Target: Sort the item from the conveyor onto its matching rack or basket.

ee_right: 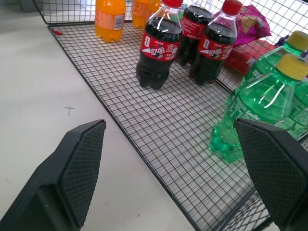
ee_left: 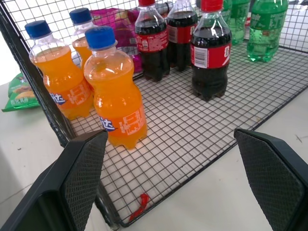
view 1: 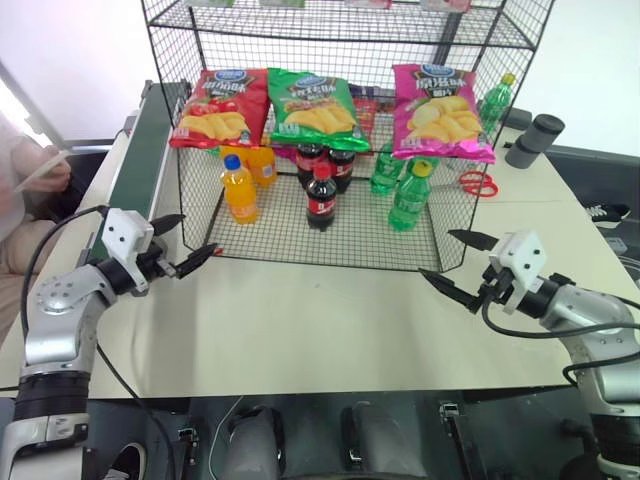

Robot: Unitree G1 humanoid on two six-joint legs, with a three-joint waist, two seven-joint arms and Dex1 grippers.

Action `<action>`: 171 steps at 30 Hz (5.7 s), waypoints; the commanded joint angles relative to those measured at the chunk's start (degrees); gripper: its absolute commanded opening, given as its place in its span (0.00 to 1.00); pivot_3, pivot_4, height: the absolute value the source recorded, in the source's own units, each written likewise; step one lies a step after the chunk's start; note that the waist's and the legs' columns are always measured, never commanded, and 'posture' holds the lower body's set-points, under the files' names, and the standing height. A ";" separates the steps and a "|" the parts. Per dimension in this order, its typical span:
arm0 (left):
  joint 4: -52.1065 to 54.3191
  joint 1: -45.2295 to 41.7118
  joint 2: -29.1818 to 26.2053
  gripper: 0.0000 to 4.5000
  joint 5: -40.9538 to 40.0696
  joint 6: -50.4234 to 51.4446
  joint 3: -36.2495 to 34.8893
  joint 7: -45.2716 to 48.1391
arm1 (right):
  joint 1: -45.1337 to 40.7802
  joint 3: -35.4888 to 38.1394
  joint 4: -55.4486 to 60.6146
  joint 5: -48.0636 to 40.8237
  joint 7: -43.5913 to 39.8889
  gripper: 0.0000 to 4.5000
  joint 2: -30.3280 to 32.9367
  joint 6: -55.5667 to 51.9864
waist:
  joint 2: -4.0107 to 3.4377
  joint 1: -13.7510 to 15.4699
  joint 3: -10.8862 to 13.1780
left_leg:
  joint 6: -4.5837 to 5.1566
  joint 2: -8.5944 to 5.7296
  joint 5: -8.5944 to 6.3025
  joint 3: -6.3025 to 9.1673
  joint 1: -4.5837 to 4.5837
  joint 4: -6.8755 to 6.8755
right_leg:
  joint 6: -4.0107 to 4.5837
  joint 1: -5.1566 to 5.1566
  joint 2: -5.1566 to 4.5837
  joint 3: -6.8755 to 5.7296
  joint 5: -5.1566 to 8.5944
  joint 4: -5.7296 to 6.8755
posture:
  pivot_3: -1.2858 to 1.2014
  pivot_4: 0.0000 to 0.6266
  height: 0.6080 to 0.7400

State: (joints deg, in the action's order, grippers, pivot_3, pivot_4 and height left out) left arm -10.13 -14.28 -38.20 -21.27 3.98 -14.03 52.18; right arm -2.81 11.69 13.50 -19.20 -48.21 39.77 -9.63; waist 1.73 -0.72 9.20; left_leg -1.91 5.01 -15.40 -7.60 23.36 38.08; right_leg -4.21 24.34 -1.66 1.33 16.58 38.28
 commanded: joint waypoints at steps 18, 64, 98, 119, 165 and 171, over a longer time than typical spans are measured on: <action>-0.92 -3.25 -1.14 1.00 0.46 -0.63 0.50 0.68 | -0.60 3.04 5.16 -2.88 0.86 0.98 1.98 -2.86 | -0.01 -0.07 -0.01 | -0.01 0.00 0.01 0.00 -0.01 0.03 | -0.01 -0.01 0.01 0.01 -0.01 0.05 | 0.52 0.24 1.00; -5.28 -9.43 -0.75 1.00 1.52 -2.01 2.67 4.09 | -0.03 8.04 11.01 -7.02 -0.36 0.98 7.17 -10.07 | 0.00 0.05 -0.02 | -0.01 0.00 0.01 0.02 0.00 0.07 | -0.02 -0.01 0.03 0.00 -0.01 0.07 | 0.52 0.24 1.00; -6.17 -9.70 -0.58 1.00 1.69 -2.76 3.03 4.85 | 0.84 8.73 10.91 -6.11 -0.75 0.98 7.62 -9.67 | 0.01 0.04 -0.02 | -0.01 0.00 0.01 0.02 0.00 0.07 | -0.02 -0.01 0.03 0.00 -0.01 0.07 | 0.52 0.24 1.00; -6.20 -9.49 -0.33 1.00 0.84 -2.75 1.93 4.45 | 0.34 7.34 10.00 -5.28 -0.68 0.98 6.67 -8.59 | 0.01 0.06 -0.02 | -0.01 0.00 0.01 0.02 0.00 0.07 | -0.02 -0.01 0.03 0.00 -0.01 0.07 | 0.52 0.24 1.00; 7.20 14.39 -5.30 1.00 10.15 -18.49 -11.11 -10.12 | -15.22 -13.51 -0.56 -8.67 -7.00 0.98 -6.86 -10.73 | 0.03 -0.07 -0.05 | 0.01 0.03 0.00 -0.01 -0.04 0.10 | -0.01 0.00 -0.02 0.01 -0.01 0.18 | 0.52 0.24 1.00; 7.74 25.23 -7.39 1.00 25.92 -31.82 -17.66 -20.93 | -20.00 -19.23 -3.58 -7.87 -9.86 0.98 -11.18 -10.79 | 0.05 -0.29 -0.06 | 0.01 0.07 -0.01 -0.09 -0.03 0.05 | 0.01 0.07 -0.03 0.01 -0.01 0.18 | 0.52 0.24 1.00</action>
State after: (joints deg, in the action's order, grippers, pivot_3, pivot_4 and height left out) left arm -3.73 10.41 -44.25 0.95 -24.47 -28.21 34.48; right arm -21.54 -7.13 9.43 -26.55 -57.03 28.93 -20.78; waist 1.78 -1.00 9.15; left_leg -1.90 5.08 -15.40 -7.68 23.33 38.13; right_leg -4.20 24.42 -1.68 1.32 16.58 38.46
